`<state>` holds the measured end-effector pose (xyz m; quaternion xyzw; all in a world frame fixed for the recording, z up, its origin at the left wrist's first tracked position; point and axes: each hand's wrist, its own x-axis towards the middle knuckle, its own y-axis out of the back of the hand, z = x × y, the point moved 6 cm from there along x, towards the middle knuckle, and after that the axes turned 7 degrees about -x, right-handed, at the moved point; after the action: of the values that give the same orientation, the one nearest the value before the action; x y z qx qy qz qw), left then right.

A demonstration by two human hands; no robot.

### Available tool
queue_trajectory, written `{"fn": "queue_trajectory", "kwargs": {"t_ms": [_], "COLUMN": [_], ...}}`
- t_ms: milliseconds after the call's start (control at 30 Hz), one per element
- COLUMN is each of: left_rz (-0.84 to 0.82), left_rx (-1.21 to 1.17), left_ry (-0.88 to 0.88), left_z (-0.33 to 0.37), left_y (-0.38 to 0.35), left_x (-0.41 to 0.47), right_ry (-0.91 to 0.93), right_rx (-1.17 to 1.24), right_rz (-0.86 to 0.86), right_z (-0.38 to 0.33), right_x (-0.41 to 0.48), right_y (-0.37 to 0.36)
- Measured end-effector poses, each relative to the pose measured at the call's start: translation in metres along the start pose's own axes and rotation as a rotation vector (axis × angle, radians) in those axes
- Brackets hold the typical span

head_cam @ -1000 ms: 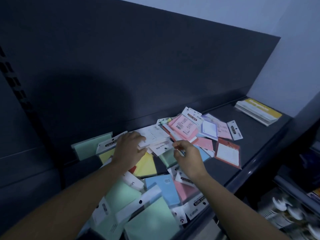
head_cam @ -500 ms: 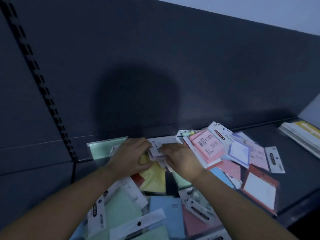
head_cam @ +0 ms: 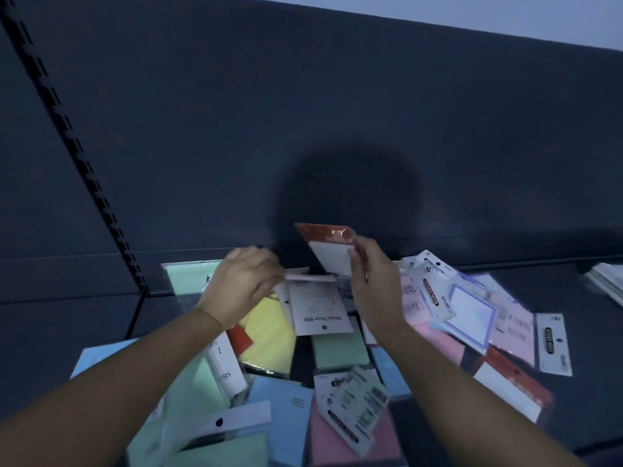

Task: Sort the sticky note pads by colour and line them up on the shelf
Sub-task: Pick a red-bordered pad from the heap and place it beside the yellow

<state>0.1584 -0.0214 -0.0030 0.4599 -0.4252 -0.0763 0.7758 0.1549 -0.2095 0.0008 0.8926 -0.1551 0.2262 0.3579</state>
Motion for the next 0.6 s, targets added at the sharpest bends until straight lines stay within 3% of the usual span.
{"fn": "queue_trajectory", "kwargs": {"t_ms": [167,300,467,600], "left_rz": [0.296,0.616,1.016,1.075], "left_rx": [-0.529,-0.675,-0.866,-1.019], "left_ry": [0.522,0.829,1.402,1.473], "left_z": [-0.013,-0.021,-0.036,-0.035], "left_y": [0.021,0.038,0.052,0.079], "left_x": [0.0,-0.027,-0.098,-0.142], "right_ry": [-0.102,-0.181,-0.297,-0.519], "right_rx": [0.333,0.485,0.627,0.695], "right_rz": [0.072,0.075,-0.025,-0.265], "right_z": [0.007,0.003,-0.014,-0.039], "right_x": [0.002,-0.004,-0.017,-0.032], "right_y": [0.011,0.002,-0.027,-0.066]}}
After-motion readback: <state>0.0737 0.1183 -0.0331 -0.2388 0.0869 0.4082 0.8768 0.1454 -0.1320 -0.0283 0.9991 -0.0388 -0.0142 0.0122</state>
